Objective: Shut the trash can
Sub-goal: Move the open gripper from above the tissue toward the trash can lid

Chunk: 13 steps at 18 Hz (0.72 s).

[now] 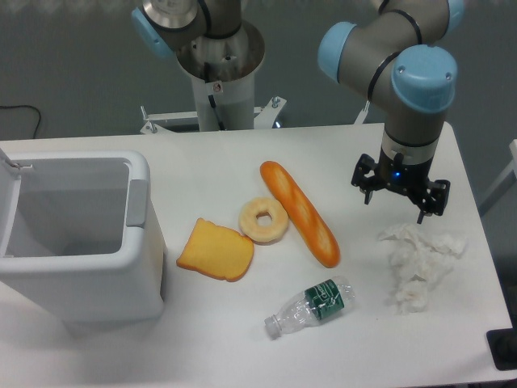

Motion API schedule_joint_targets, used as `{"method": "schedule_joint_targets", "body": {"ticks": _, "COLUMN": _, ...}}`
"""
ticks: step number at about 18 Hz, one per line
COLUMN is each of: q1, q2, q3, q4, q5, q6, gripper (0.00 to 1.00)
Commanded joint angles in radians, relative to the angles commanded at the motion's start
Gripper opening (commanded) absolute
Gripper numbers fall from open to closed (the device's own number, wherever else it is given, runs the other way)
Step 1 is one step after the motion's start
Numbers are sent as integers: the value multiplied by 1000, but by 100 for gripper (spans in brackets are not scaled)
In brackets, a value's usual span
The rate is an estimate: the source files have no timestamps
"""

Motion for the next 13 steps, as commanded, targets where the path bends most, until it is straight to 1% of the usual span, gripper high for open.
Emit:
{"method": "schedule_joint_targets", "body": {"ticks": 4, "q1": -6, "q2": 2, "q3": -8, "q4": 2, "q5": -5, "q6": -9, "gripper": 100}}
{"method": "schedule_joint_targets", "body": {"ticks": 6, "q1": -11, "q2": 12, "q3": -26, "q4": 12, "q5": -9, "q6": -37, "gripper": 100}}
{"method": "schedule_joint_targets", "body": {"ticks": 8, "q1": -21, "q2": 34, "q3": -47, "q4": 44, "q5": -12, "q6": -101, "gripper": 100}}
{"method": "schedule_joint_targets", "body": {"ticks": 10, "q1": -52, "q2": 57, "q3": -69, "q4": 112, "q5": -20, "q6": -142, "gripper": 100}}
{"method": "schedule_joint_targets", "body": {"ticks": 12, "q1": -67, "q2": 84, "q3": -74, "q4": 117, "q5": -21, "q6": -217, "gripper": 100}}
{"method": "schedule_joint_targets", "body": {"ticks": 13, "q1": -87, "q2": 95, "q3": -75, "q4": 117, "q5": -23, "q6": -250, "gripper": 100}}
